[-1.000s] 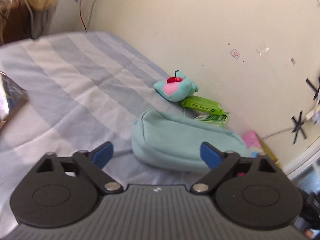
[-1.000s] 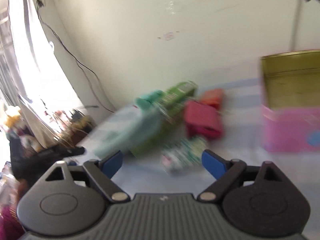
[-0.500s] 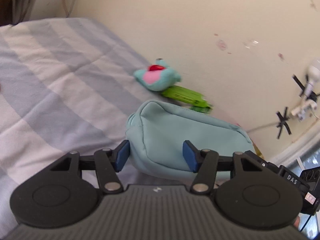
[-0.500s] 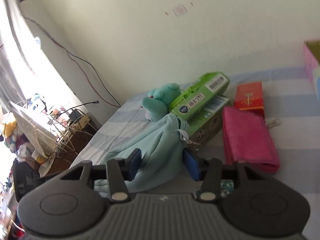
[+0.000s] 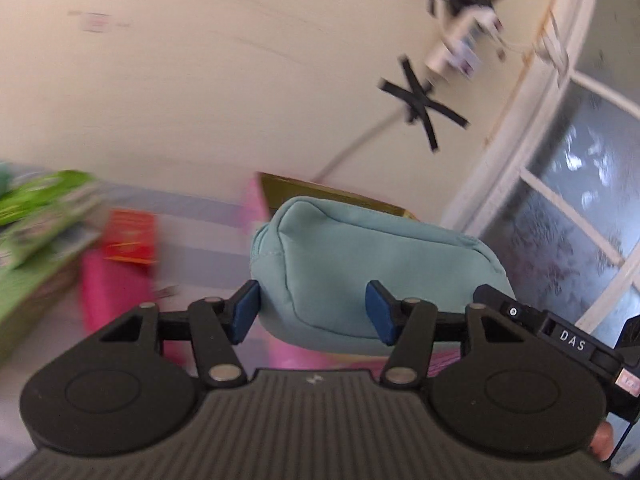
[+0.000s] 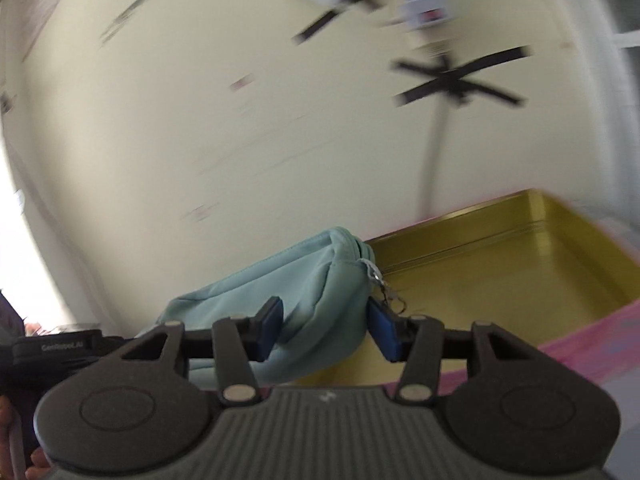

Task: Organize objects
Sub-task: 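Lower the teal pencil case into the pink tin and open the grippers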

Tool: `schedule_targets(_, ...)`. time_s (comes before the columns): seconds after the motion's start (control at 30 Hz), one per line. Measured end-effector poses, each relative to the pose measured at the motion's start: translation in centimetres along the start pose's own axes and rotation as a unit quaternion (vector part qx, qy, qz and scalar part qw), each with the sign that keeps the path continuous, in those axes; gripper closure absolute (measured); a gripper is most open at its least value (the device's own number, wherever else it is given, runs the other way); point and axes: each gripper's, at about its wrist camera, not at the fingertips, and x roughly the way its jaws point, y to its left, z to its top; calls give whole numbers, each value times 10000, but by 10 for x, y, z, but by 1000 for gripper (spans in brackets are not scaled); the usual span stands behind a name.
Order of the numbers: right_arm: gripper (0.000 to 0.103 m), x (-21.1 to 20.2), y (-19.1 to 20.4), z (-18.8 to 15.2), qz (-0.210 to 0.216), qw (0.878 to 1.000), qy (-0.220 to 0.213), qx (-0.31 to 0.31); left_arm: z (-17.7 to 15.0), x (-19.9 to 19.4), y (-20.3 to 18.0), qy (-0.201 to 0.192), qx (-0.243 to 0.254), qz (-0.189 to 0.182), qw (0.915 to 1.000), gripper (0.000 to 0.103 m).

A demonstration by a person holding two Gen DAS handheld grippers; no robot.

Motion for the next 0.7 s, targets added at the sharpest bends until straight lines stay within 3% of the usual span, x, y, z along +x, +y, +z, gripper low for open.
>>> schedule_targets(0.2, 56, 2, -81, 19, -798, 9965, -128, 225, -5, 84, -29, 460, 174, 59, 9988, 43)
schedule_targets(0.27, 53, 11, -89, 17, -1029, 9946, -102, 51, -11, 99, -32, 630, 186, 111, 9978, 42)
schedule_targets(0.33, 48, 20, -88, 14, -1262, 9918, -80, -162, -18, 101, -38, 560, 460, 333, 9968, 40)
schedule_targets(0.4, 34, 28, -86, 9, -1537, 9876, -165, -267, -19, 97, -43, 545, 656, 443, 9954, 35)
schedule_targets(0.47, 12, 25, -80, 3, -1856, 9809, -497, -310, -19, 89, -49, 464, 810, 353, 9950, 35)
schedule_targets(0.57, 11, 16, -66, 3, -1964, 9758, -922, -269, -19, 61, -51, 108, 1103, 369, 9932, 35)
schedule_targets(0.7, 11, -3, -32, -4, -1703, 9749, -1397, -312, -19, 13, -24, -181, 1165, 332, 9925, 34)
